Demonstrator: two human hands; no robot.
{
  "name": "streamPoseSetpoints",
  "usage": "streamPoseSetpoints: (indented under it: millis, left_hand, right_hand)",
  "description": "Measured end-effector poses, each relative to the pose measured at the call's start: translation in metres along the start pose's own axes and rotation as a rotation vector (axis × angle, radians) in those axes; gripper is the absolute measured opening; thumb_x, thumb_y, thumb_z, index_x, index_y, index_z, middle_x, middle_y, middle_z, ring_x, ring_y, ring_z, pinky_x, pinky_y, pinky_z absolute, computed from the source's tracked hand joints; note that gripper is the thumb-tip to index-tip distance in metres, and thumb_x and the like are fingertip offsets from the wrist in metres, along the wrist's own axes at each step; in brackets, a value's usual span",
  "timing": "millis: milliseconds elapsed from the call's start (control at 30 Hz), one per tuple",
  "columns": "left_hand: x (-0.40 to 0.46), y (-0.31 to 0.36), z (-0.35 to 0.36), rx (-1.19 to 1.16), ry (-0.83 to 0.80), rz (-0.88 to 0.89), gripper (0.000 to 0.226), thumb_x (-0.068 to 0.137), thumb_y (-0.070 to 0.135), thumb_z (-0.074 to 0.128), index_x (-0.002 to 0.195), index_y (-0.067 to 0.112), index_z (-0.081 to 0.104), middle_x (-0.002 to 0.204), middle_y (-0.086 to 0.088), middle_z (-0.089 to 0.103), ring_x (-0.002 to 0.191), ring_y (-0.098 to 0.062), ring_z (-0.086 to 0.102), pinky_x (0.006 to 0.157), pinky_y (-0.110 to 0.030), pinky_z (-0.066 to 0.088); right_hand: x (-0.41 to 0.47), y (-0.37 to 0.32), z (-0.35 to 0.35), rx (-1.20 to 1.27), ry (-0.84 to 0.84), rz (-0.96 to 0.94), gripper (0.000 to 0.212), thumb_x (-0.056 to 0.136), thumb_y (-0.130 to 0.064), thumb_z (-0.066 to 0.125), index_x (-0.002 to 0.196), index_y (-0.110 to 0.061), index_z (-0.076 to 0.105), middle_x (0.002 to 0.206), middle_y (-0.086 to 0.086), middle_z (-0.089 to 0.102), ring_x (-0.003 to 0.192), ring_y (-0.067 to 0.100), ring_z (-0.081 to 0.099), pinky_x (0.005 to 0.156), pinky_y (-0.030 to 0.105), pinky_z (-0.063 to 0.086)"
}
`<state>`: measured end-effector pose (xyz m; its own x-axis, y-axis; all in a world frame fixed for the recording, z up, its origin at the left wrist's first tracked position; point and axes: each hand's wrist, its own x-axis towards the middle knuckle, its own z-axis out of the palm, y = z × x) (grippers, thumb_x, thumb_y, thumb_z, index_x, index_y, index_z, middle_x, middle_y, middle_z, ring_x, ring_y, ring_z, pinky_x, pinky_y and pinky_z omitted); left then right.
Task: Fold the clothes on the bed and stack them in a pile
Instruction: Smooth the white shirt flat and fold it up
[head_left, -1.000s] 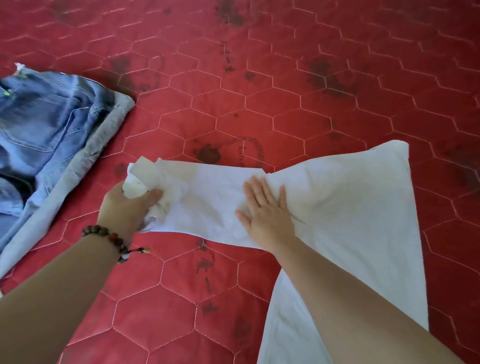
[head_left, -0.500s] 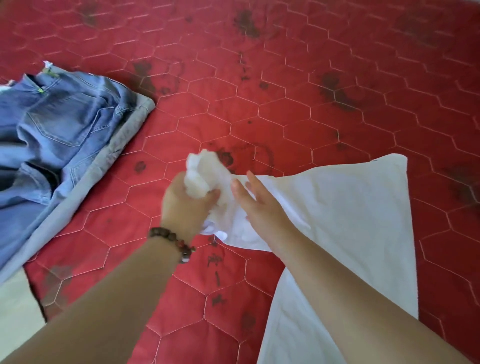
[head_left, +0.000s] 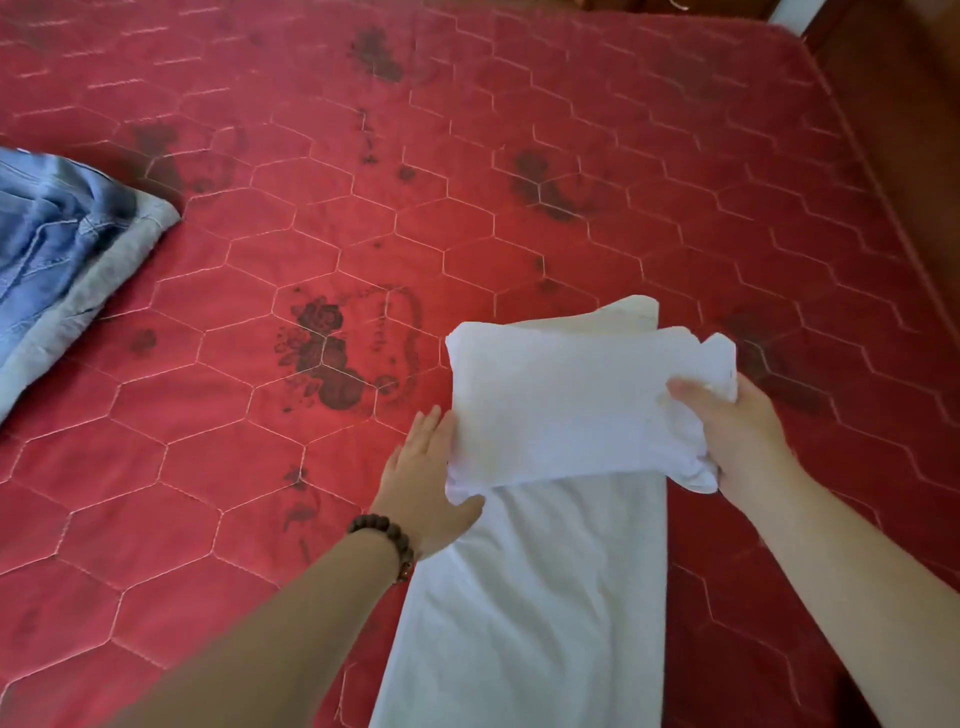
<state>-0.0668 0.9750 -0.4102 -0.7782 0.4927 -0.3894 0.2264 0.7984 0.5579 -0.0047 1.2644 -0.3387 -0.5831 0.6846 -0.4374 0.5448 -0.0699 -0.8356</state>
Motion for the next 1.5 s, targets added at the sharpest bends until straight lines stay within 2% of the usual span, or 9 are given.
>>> streamPoseSetpoints:
  millis: [133, 300, 433, 533, 767, 967, 1200, 1300, 1500]
  left_hand:
    - [0.001, -0.007, 0.037, 0.184, -0.034, 0.02, 0.105, 0.088, 0.049, 0.057, 0.148, 0.023, -0.025, 0.157, 0.008, -0.028, 0.141, -0.007, -0.026, 0.118, -0.033, -0.01]
    - [0.006, 0.006, 0.056, 0.285, 0.085, 0.087, 0.087, 0.097, 0.047, 0.043, 0.149, 0.02, -0.021, 0.158, 0.006, -0.022, 0.147, -0.013, -0.017, 0.122, -0.038, -0.002]
    - [0.014, 0.014, 0.061, 0.401, 0.116, 0.118, 0.085, 0.099, 0.04, 0.038, 0.142, 0.019, -0.032, 0.156, 0.004, -0.026, 0.143, -0.012, -0.024, 0.122, -0.04, -0.003]
    - [0.02, 0.015, 0.062, 0.469, 0.126, 0.134, 0.089, 0.099, 0.04, 0.04, 0.141, 0.019, -0.035, 0.153, 0.002, -0.031, 0.143, -0.015, -0.024, 0.121, -0.042, -0.004]
    - [0.027, 0.009, 0.065, 0.493, 0.223, 0.259, 0.077, 0.088, 0.045, 0.048, 0.152, 0.012, 0.02, 0.158, -0.012, 0.022, 0.145, -0.029, 0.025, 0.114, -0.052, 0.029]
    - [0.031, -0.011, 0.075, 0.648, 0.133, 0.206, 0.07, 0.101, 0.027, 0.024, 0.146, 0.011, -0.027, 0.155, -0.007, -0.031, 0.137, -0.022, -0.036, 0.118, -0.046, -0.014]
    - [0.032, -0.008, 0.064, 0.654, 0.088, 0.208, 0.061, 0.097, 0.019, 0.015, 0.141, 0.009, -0.026, 0.149, -0.003, -0.033, 0.133, -0.018, -0.036, 0.111, -0.044, -0.025]
    - [0.032, -0.008, 0.06, 0.684, 0.078, 0.223, 0.066, 0.101, 0.022, 0.024, 0.14, 0.009, -0.027, 0.149, -0.004, -0.034, 0.131, -0.021, -0.039, 0.109, -0.044, -0.027]
    - [0.03, -0.011, 0.053, 0.729, 0.025, 0.332, 0.069, 0.099, 0.017, 0.021, 0.137, 0.015, -0.037, 0.142, -0.008, -0.047, 0.129, -0.025, -0.047, 0.104, -0.044, -0.033]
  right_hand:
    - [0.014, 0.045, -0.041, -0.064, 0.022, 0.1, 0.028, 0.077, -0.037, 0.074, 0.104, -0.033, 0.066, 0.095, -0.006, 0.073, 0.089, 0.018, 0.07, 0.072, 0.035, 0.055]
    - [0.013, 0.085, -0.06, -0.201, 0.161, 0.175, 0.056, 0.08, -0.032, 0.074, 0.13, -0.023, 0.05, 0.12, 0.0, 0.062, 0.103, 0.022, 0.061, 0.078, 0.036, 0.05]
    - [0.007, 0.087, -0.057, -0.668, 0.343, -0.085, 0.078, 0.081, -0.03, 0.073, 0.146, -0.012, 0.034, 0.149, 0.015, 0.039, 0.138, 0.033, 0.034, 0.112, 0.052, 0.03]
    - [0.01, 0.073, -0.034, -0.842, 0.255, -0.351, 0.07, 0.085, -0.028, 0.07, 0.144, -0.01, 0.038, 0.152, 0.017, 0.032, 0.143, 0.033, 0.024, 0.116, 0.052, 0.02]
    - [0.054, 0.052, 0.054, -1.056, -0.14, -0.383, 0.073, 0.089, -0.046, 0.062, 0.147, -0.019, 0.028, 0.151, 0.011, 0.03, 0.137, 0.031, 0.031, 0.11, 0.045, 0.031]
    - [0.067, 0.068, 0.031, -1.268, 0.002, -0.262, 0.069, 0.081, -0.072, 0.051, 0.115, -0.012, 0.044, 0.103, 0.01, 0.064, 0.102, 0.034, 0.058, 0.091, 0.044, 0.042]
    - [0.068, 0.079, -0.031, -1.255, -0.362, -0.153, 0.046, 0.087, -0.061, 0.054, 0.077, -0.017, 0.047, 0.077, -0.001, 0.058, 0.068, 0.017, 0.057, 0.055, 0.029, 0.037]
    - [0.062, 0.07, -0.028, -1.374, -0.364, -0.089, 0.05, 0.084, -0.067, 0.052, 0.085, -0.017, 0.051, 0.09, -0.001, 0.059, 0.081, 0.019, 0.059, 0.063, 0.031, 0.043]
    - [0.061, 0.043, 0.054, -1.187, -0.333, -0.644, 0.07, 0.086, -0.054, 0.061, 0.14, -0.015, 0.039, 0.139, 0.007, 0.042, 0.128, 0.028, 0.038, 0.104, 0.042, 0.035]
